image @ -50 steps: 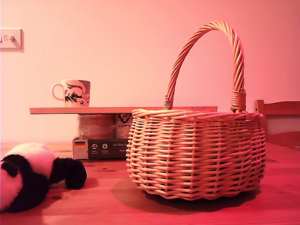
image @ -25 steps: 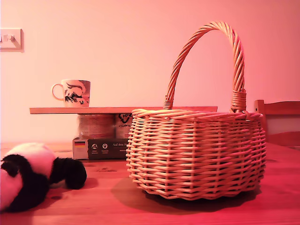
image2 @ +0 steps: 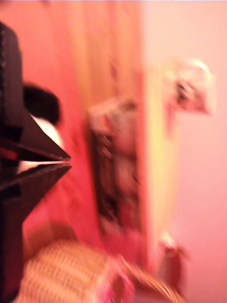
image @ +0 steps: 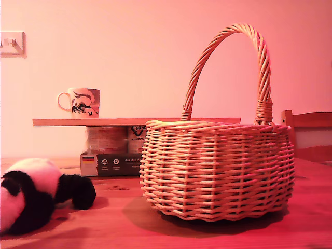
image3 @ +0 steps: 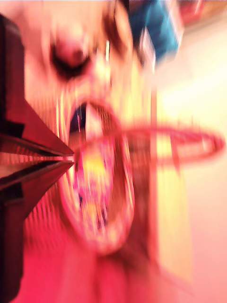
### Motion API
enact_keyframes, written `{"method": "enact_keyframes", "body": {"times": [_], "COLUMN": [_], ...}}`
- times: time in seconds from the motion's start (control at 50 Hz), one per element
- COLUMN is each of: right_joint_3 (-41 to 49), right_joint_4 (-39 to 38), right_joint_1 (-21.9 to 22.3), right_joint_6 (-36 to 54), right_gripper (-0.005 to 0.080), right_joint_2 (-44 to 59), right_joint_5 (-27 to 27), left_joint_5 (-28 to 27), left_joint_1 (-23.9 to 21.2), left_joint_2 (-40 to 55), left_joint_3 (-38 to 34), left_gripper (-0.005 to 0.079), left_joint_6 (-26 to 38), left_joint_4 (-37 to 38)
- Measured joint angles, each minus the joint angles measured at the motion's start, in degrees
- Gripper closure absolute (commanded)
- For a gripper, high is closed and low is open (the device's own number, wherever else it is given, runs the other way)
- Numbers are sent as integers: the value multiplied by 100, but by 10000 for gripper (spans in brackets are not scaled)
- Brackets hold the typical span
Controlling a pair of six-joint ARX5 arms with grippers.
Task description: Pick up the stuffed panda toy and place it on the shelf behind you
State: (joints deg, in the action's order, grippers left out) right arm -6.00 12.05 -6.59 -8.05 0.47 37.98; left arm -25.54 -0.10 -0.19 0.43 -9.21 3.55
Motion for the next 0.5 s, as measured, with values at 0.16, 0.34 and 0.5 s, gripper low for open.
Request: {"method": "enact_keyframes", "body": {"times": [0.16,0.34,0.5], "right_joint_3": [-407,-1373,-2100], "right_joint_4": [7,197,1062], "right_joint_1": [-428,-752,-940], "right_joint_6": [-129,-494,-673], "right_gripper": [765,765,765], "right_joint_2": [0,50,573], "right_joint_5": [118,155,240], "left_joint_5": [-55,-96,-96], "left_joint_1": [-138,-299,-463], "left_joint_2": [0,0,0], "left_joint_3": [0,0,33], "left_gripper": [764,764,764], "left_joint_6": [-144,-282,-535], "left_joint_4": [-144,-142,-4]}}
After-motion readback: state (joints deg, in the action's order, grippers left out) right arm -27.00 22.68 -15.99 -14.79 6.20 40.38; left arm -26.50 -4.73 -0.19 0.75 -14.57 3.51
